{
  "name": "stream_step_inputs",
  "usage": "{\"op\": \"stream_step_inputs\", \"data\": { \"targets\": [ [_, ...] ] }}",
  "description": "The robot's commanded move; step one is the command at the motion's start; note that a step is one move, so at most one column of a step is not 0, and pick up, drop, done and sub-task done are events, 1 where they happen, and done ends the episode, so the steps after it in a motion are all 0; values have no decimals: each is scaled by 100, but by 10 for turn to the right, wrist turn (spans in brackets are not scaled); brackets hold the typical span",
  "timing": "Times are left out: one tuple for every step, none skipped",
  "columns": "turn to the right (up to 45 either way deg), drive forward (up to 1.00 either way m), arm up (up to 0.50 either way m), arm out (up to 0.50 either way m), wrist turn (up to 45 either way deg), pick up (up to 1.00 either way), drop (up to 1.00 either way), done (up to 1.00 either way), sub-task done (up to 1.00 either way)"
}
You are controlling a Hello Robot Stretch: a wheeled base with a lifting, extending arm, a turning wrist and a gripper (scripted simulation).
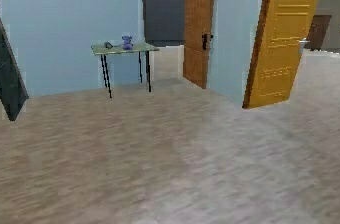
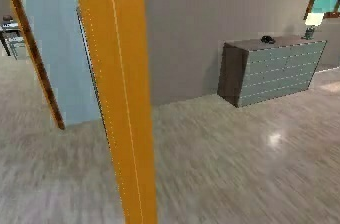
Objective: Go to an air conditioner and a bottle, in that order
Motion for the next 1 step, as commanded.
{"op": "stream_step_inputs", "data": {
  "targets": [
    [0, 100, 0, 0, 0, 0, 0, 0, 0]
  ]
}}
